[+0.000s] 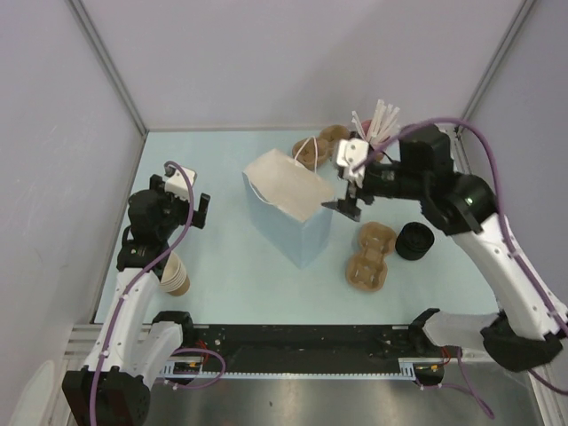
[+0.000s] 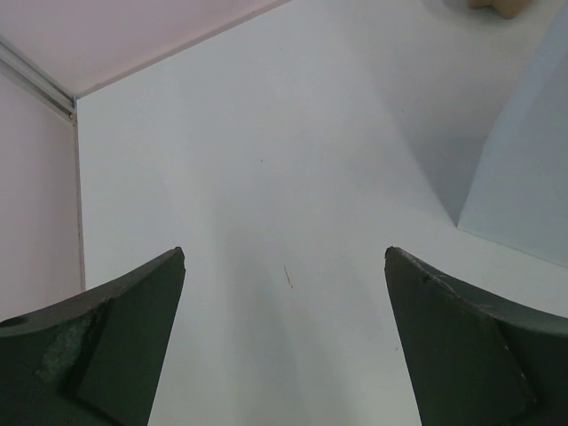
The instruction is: Pack the takeout coffee
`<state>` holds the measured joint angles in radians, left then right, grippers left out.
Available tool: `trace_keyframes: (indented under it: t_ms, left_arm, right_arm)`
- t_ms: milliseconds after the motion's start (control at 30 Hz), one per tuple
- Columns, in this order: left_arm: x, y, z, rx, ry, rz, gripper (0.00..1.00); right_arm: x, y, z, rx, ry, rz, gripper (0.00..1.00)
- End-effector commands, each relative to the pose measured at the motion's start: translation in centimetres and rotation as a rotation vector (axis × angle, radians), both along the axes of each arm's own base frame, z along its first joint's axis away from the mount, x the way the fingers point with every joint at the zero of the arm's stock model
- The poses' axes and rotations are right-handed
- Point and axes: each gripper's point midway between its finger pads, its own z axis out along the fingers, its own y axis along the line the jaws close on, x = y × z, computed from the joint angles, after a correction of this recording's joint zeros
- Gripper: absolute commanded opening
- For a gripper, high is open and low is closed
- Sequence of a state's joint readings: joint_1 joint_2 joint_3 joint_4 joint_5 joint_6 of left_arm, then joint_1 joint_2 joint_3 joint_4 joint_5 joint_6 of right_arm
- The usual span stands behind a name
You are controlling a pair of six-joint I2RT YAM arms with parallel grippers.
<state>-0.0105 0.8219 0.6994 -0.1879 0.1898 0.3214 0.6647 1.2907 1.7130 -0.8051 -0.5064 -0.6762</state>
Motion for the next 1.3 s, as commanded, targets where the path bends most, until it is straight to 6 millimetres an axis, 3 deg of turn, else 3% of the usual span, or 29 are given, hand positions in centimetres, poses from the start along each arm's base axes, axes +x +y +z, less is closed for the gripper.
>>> trace_keyframes:
  t_ms: [0,167,300,400,433,533,800,1100,1267]
  left_arm:
    - [0.2,-0.1,2.1,-0.026,-0.065,-0.002,0.99]
    - [0.3,-0.3,1.8,-0.029,-0.052,-0.009,0.99]
    - [0.4,-0.3,1.7,-0.031,-0.046,-0.008,1.0]
    - [0.3,-0.2,1.6,-0.03,-0.043,-0.005,0.99]
    - [0.3,-0.2,1.7,-0.029,-0.047,-0.004,0.99]
    - [0.3,-0.1,1.7,-0.029,-0.047,-0.001,0.99]
    - [0.4,-0.2,1.4,-0.028,-0.035,-0.002,1.0]
    - [0.5,-0.2,1.3,-0.026,-0.034,-0.003,0.99]
    - [0.5,-0.2,1.3,-0.027,-0.033,-0.006,0.99]
  right_arm:
    - [-4.2,-3.5,-4.6,-0.112,0.024,0.085,0.98]
    - [-3.2,-7.7,-11.4,-0.229,0.124,-0.036,0.98]
    - [-1.3,-11.1,-16.9,-0.299,0.248,-0.145,0.97]
    - [-0.6,-11.7,-19.6,-0.327,0.303,-0.158,0.96]
    - [-0.5,-11.9,-21.4,-0.361,0.336,-0.15,0.95]
    - [-1.5,-12.2,-24.6,-0.442,0.398,-0.091,0.95]
    - [1.3,-13.8,-28.9,-0.526,0.348,-0.2,0.96]
    - [2.5,-15.3,-33.6,-0.624,0.424,-0.261,0.94]
    - [2.6,-15.9,-34.9,-0.651,0.453,-0.285,0.93]
